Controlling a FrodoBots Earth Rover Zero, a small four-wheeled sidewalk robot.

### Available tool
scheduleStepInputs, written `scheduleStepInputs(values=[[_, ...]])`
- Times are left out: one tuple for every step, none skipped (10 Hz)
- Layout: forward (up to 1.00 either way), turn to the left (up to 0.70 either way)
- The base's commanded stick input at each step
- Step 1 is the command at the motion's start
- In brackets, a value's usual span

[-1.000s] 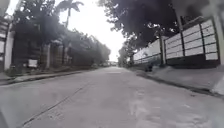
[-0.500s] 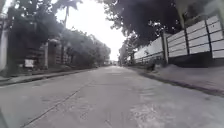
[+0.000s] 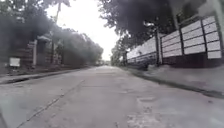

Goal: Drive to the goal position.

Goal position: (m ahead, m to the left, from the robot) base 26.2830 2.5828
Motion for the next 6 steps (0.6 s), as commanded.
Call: scheduleStepInputs(values=[[0.7,0.0],[0.7,0.0],[0.7,0.0],[0.7,0.0],[0.7,0.0],[0.65,0.0]])
